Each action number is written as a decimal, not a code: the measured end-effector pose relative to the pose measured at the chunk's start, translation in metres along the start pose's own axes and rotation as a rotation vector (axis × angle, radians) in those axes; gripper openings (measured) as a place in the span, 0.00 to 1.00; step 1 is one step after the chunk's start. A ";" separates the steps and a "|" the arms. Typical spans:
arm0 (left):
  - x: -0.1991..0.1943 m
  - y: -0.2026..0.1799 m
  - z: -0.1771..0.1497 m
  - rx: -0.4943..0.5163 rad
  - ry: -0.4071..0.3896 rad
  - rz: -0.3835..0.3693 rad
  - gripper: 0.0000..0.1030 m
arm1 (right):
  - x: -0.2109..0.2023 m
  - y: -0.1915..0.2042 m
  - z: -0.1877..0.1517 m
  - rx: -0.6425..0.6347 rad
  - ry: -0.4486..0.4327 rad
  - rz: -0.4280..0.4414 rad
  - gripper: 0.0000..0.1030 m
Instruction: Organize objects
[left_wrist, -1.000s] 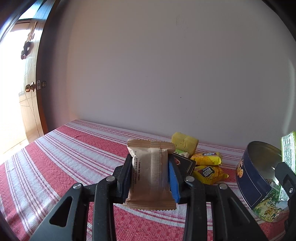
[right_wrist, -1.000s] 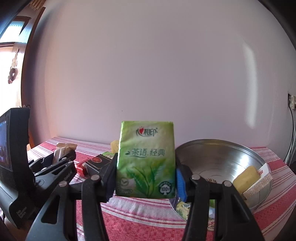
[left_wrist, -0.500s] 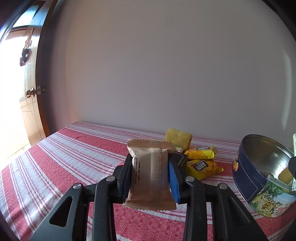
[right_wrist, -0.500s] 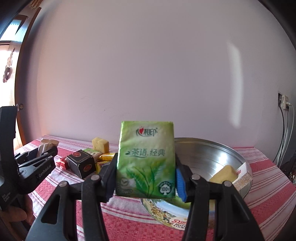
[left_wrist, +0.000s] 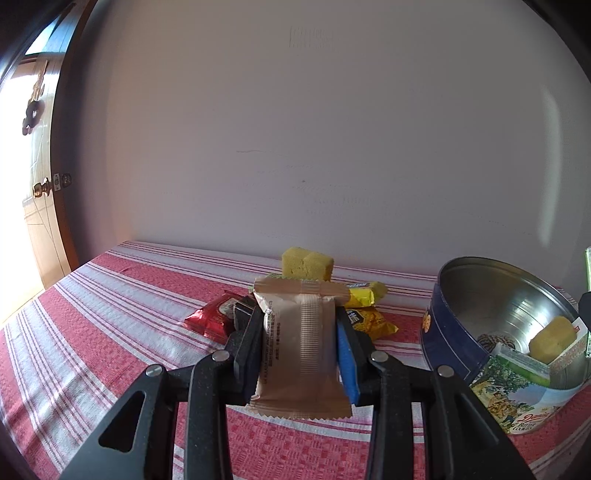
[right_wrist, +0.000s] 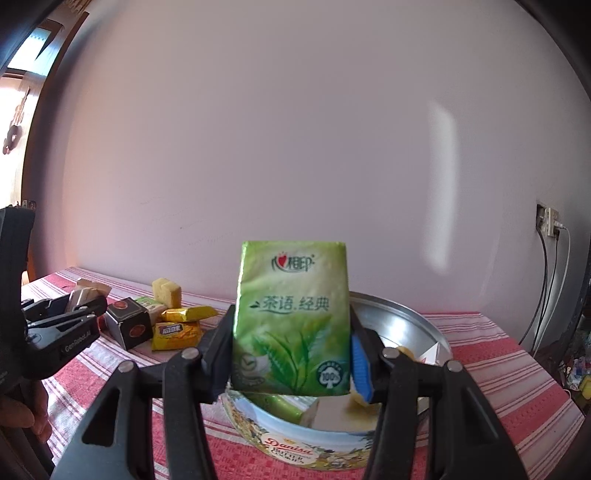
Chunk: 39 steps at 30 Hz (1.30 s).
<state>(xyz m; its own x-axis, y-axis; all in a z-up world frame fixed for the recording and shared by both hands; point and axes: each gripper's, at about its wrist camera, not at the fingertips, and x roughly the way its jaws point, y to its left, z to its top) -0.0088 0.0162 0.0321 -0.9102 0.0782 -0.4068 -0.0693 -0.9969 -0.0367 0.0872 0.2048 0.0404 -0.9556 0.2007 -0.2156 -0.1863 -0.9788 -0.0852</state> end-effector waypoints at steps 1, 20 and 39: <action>-0.001 -0.005 -0.001 0.002 0.003 -0.011 0.37 | 0.000 -0.003 0.001 0.005 0.000 -0.005 0.52; -0.020 -0.078 0.017 0.058 -0.084 -0.139 0.37 | 0.007 -0.072 0.008 0.099 0.007 -0.101 0.52; -0.008 -0.128 0.008 0.118 0.008 -0.252 0.37 | 0.044 -0.094 0.000 0.107 0.107 -0.125 0.52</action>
<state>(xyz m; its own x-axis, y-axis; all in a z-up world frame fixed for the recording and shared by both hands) 0.0041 0.1435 0.0475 -0.8547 0.3236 -0.4058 -0.3410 -0.9395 -0.0310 0.0630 0.3054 0.0390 -0.8950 0.3184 -0.3124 -0.3304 -0.9437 -0.0151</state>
